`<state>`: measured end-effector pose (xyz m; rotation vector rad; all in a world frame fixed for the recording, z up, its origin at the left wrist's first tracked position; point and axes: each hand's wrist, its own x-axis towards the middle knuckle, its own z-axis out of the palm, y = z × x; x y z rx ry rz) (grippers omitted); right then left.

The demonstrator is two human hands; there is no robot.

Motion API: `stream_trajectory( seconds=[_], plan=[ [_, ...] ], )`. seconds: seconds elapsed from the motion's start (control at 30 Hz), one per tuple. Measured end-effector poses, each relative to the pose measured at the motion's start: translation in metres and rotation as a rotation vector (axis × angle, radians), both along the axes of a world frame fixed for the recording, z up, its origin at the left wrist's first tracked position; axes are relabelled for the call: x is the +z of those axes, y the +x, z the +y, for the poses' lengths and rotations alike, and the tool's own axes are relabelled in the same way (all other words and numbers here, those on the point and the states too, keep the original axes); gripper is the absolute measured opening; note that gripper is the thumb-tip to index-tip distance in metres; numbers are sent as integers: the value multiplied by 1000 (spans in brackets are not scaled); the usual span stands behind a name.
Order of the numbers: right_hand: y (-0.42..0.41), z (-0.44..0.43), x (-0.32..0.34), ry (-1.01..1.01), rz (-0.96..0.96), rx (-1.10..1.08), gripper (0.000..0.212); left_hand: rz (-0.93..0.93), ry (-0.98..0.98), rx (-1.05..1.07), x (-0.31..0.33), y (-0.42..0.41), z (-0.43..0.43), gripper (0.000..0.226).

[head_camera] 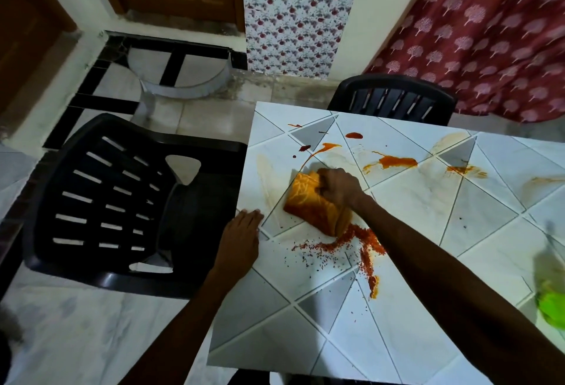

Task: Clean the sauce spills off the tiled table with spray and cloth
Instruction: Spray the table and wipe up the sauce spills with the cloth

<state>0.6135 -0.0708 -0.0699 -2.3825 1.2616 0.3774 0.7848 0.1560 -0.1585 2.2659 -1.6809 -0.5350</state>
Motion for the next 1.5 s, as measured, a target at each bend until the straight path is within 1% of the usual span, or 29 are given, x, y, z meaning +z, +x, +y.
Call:
stream_trajectory(
  seconds=[0.03,0.07,0.1,0.17,0.2,0.23,0.3,0.33,0.37,0.47,0.6,0.63,0.73,0.8,0.83,0.9,0.93,1.0,1.03,1.1,1.17,1.2,1.27,1.3,1.4,1.5],
  plan=[
    [0,6,-1,-65,-3,-3,39,-1,2,2,1,0,0,45],
    [1,12,-2,-113,-9,4,46,-4,8,1,2,-1,1,45],
    [0,20,-6,-148,-13,36,59,-7,14,-1,2,0,1,45],
    [-6,36,-15,-196,32,148,93,-7,23,-3,3,0,0,45],
    [-10,44,-21,-223,63,200,103,-8,25,-4,4,0,0,46],
    [-15,53,-27,-243,81,246,101,-10,24,-4,4,-1,0,46],
    [-23,69,-36,-257,78,284,76,-11,23,5,5,-1,0,45],
    [-27,75,-40,-265,68,284,67,-14,26,12,5,-2,1,45],
    [-29,79,-42,-275,69,278,64,-21,31,15,5,-3,1,46],
    [-28,82,-44,-262,93,239,66,-27,39,30,6,-7,-1,48],
    [-18,66,-39,-251,72,210,49,-8,16,51,7,-9,-3,48],
    [-16,61,-36,-250,65,209,48,0,3,57,8,-10,-3,47],
    [-13,44,-25,-150,8,151,46,14,-33,72,10,-11,-5,44],
    [-13,28,-15,-76,-55,49,34,32,-59,80,10,-10,-8,42],
    [-12,17,-12,-42,-97,-17,32,48,-70,83,9,-9,-10,41],
    [-8,-7,-7,-12,-177,-115,42,71,-84,88,7,-7,-13,40],
    [-5,-18,-6,-13,-200,-128,48,79,-90,92,5,-6,-13,40],
    [3,-33,-6,-7,-205,-94,53,92,-101,100,4,-4,-14,39],
    [6,-37,-8,8,-178,-72,55,98,-109,101,4,-4,-14,39],
    [11,-37,-11,22,-67,-20,71,111,-127,101,4,-4,-13,39],
    [12,-32,-21,-86,15,58,84,114,-135,93,4,-4,-12,39],
    [12,-28,-28,-148,25,77,83,112,-135,91,4,-4,-12,40],
    [8,-18,-41,-223,15,87,71,116,-129,94,4,-4,-12,40],
    [7,-13,-47,-243,17,96,68,116,-129,98,5,-5,-12,41],
    [3,-1,-57,-294,27,110,71,104,-148,93,4,-6,-13,40],
    [2,2,-59,-335,-49,56,60,98,-158,90,6,-6,-12,37]
  ],
)
